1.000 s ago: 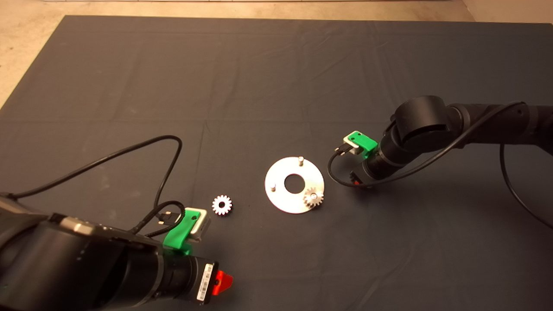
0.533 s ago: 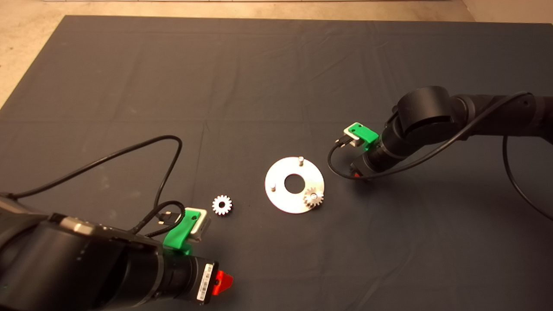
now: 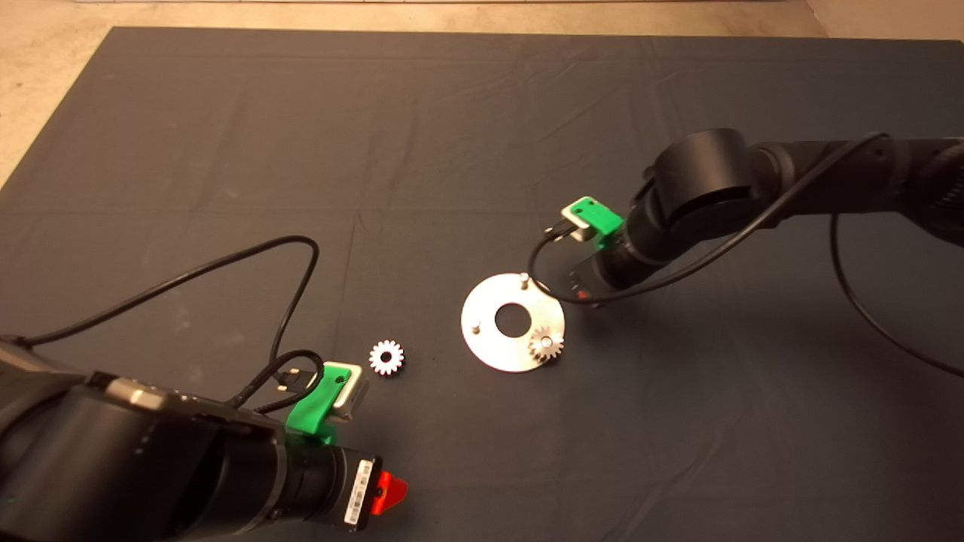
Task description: Install three planetary gears onto the carrier pins
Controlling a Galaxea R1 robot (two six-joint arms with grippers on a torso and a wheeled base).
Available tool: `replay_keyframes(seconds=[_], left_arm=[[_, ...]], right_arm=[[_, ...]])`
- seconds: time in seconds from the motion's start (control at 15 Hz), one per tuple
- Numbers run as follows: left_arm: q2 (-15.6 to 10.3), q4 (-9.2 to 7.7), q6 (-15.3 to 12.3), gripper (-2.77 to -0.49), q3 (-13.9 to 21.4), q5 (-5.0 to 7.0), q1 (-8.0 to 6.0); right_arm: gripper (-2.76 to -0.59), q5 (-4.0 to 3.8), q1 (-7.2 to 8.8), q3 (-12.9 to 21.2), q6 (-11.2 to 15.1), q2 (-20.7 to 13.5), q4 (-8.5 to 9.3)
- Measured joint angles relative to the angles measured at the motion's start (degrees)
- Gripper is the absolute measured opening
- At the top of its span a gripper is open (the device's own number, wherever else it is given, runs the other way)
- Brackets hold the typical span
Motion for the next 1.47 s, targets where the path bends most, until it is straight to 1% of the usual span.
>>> replay_keyframes(seconds=[0.07, 0.13, 0.2, 0.27, 0.33, 0.4, 0.53, 0.67, 0.8, 0.93, 1.07, 1.2, 1.27, 1.47], left_arm=[[0.0, 0.0, 0.0, -0.92, 0.0, 0.02, 0.02], [0.0, 0.0, 0.0, -0.92, 0.0, 0.05, 0.02], [0.0, 0.0, 0.0, -0.92, 0.0, 0.05, 0.0], [0.0, 0.0, 0.0, -0.92, 0.0, 0.02, 0.02], [0.0, 0.0, 0.0, -0.92, 0.0, 0.07, 0.02], [0.0, 0.0, 0.0, -0.92, 0.0, 0.02, 0.0], [0.0, 0.0, 0.0, -0.92, 0.0, 0.05, 0.02], [0.0, -0.01, 0.0, -0.92, 0.0, 0.05, 0.02], [0.0, 0.0, 0.0, -0.92, 0.0, 0.02, 0.01], [0.0, 0.0, 0.0, -0.92, 0.0, 0.05, 0.0], [0.0, -0.02, 0.0, -0.92, 0.0, 0.05, 0.02], [0.0, 0.0, 0.0, -0.92, 0.0, 0.05, 0.02], [0.0, 0.0, 0.0, -0.92, 0.0, 0.03, 0.02], [0.0, 0.0, 0.0, -0.92, 0.0, 0.05, 0.02]], right_arm=[[-2.55, 0.23, 0.11, 0.0, 0.8, 1.7, 0.02], [-2.55, 0.75, 0.45, 0.1, 1.2, 3.0, 0.1], [-2.55, 0.91, 0.97, 0.2, 1.5, 3.6, 0.1], [-2.55, 0.68, 1.44, 0.1, 1.6, 3.6, 0.11], [-2.55, 0.1, 1.6, 0.1, 1.9, 3.6, 0.1], [-2.55, -0.21, 1.55, 0.0, 2.0, 3.7, 0.11], [-2.55, -0.1, 1.55, -0.9, 2.0, 4.3, 0.14], [-2.55, 0.26, 1.55, -2.9, 2.0, 5.1, 0.18], [-2.55, 0.03, 1.52, -5.7, 1.8, 5.8, 0.13], [-2.55, -0.22, 1.47, -7.4, 1.8, 7.3, 0.13], [-2.55, 0.27, 1.38, -7.5, 1.8, 8.6, 0.18], [-2.55, 0.45, 1.38, -7.5, 1.8, 8.9, 0.18], [-2.55, 0.09, 1.39, -7.6, 1.8, 8.9, 0.16], [-2.55, 0.04, 1.39, -7.6, 1.8, 9.0, 0.44]])
